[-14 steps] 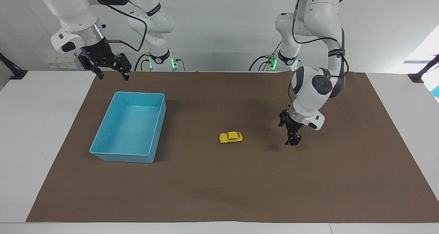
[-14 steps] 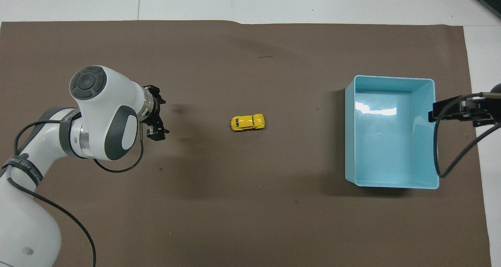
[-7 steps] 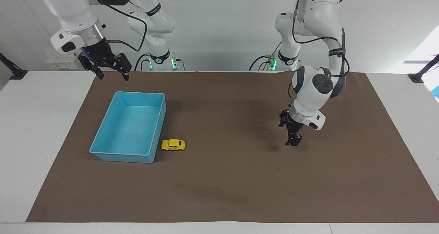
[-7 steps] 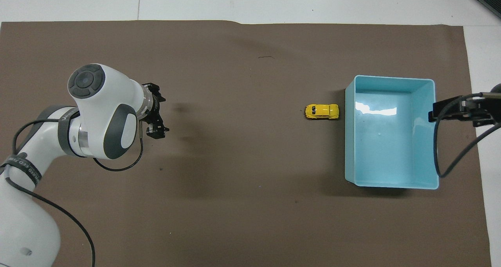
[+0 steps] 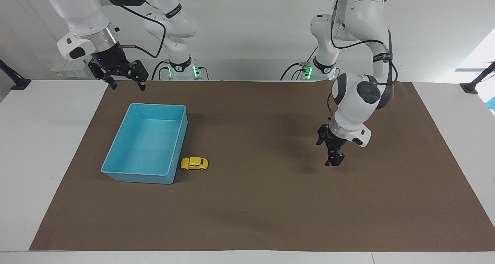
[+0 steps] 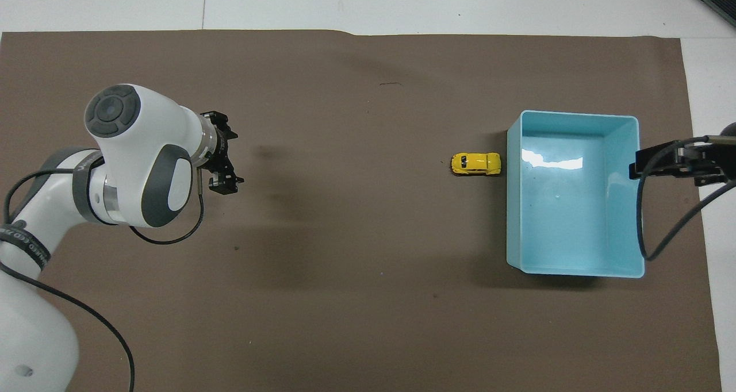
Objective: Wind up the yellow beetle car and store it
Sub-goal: 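Retract the left gripper while the right gripper reaches toward the car, then lower the right gripper over the car beside the blue box, then close the right gripper on the yellow car, then lift the car over the box rim and lower it inside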
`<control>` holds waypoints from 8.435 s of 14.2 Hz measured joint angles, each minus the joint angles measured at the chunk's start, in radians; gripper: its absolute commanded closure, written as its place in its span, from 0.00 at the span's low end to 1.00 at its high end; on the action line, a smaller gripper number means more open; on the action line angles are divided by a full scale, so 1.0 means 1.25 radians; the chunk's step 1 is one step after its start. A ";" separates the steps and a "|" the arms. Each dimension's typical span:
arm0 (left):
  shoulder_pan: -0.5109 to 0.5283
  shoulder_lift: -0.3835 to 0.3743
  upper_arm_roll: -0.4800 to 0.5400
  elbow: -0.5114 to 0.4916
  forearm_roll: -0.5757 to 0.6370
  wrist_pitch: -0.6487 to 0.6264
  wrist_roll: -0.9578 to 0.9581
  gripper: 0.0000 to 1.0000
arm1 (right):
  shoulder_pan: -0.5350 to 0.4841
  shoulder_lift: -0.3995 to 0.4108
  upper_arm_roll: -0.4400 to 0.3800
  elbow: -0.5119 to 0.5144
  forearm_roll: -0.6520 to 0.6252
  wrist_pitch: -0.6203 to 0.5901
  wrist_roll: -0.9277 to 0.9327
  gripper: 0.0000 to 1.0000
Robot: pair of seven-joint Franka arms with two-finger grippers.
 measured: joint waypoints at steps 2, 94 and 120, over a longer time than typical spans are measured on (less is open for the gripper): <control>0.010 -0.006 0.001 0.035 0.000 -0.024 0.001 0.00 | 0.000 -0.002 0.000 -0.007 0.000 0.000 0.000 0.00; 0.158 -0.321 0.029 0.198 0.076 -0.633 1.472 0.00 | 0.159 0.095 0.009 -0.167 -0.052 0.273 0.872 1.00; 0.158 -0.321 0.029 0.198 0.076 -0.633 1.472 0.00 | -0.019 0.040 0.008 -0.560 -0.048 0.641 -0.033 1.00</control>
